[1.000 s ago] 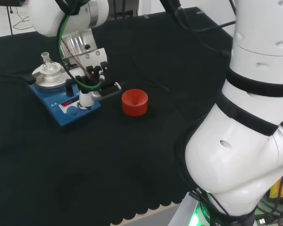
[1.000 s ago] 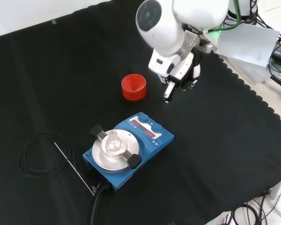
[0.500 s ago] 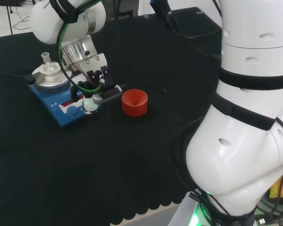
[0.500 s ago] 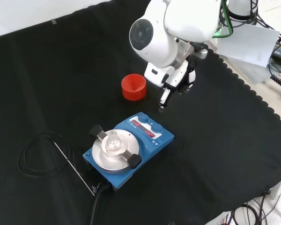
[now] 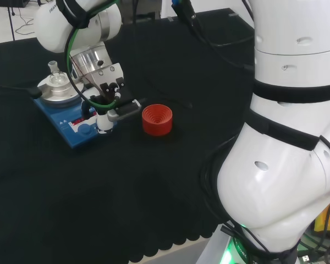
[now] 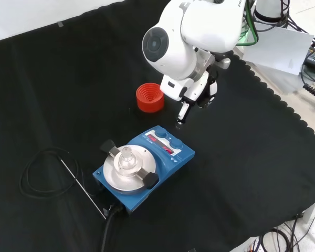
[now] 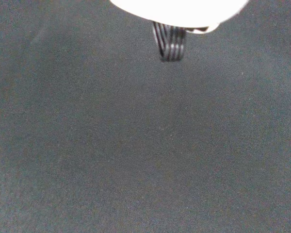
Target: Turn on the heater.
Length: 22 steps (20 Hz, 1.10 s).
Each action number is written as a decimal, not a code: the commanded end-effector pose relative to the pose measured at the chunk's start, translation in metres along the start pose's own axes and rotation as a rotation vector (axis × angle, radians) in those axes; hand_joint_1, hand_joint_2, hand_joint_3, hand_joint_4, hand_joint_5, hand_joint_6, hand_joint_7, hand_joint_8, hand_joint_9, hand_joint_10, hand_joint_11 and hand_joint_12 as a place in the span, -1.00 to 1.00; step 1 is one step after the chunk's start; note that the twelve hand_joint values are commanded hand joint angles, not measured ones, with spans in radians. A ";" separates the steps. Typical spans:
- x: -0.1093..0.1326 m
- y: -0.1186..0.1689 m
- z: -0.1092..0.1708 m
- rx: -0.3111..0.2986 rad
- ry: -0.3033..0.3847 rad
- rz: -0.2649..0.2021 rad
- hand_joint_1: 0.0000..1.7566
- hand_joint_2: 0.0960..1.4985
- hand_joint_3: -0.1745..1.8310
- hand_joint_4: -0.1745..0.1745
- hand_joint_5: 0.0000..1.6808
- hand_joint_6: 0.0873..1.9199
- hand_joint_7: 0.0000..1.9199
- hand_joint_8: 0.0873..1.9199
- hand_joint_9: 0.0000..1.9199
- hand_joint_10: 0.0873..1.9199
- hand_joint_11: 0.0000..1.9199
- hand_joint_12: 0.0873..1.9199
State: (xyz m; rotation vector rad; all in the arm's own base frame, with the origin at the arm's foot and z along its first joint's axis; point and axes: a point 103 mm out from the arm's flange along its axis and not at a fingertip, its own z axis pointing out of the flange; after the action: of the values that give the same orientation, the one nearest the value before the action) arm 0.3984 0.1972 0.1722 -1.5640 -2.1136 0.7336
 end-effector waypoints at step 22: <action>-0.004 0.035 0.002 0.078 -0.014 -0.012 0.66 -0.21 0.29 -0.27 -0.59 -0.87 0.66 0.79 0.74 0.79 0.37 0.48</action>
State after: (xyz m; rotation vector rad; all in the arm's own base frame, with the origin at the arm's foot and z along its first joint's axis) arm 0.4247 0.2036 0.1515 -1.5131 -2.0901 0.7925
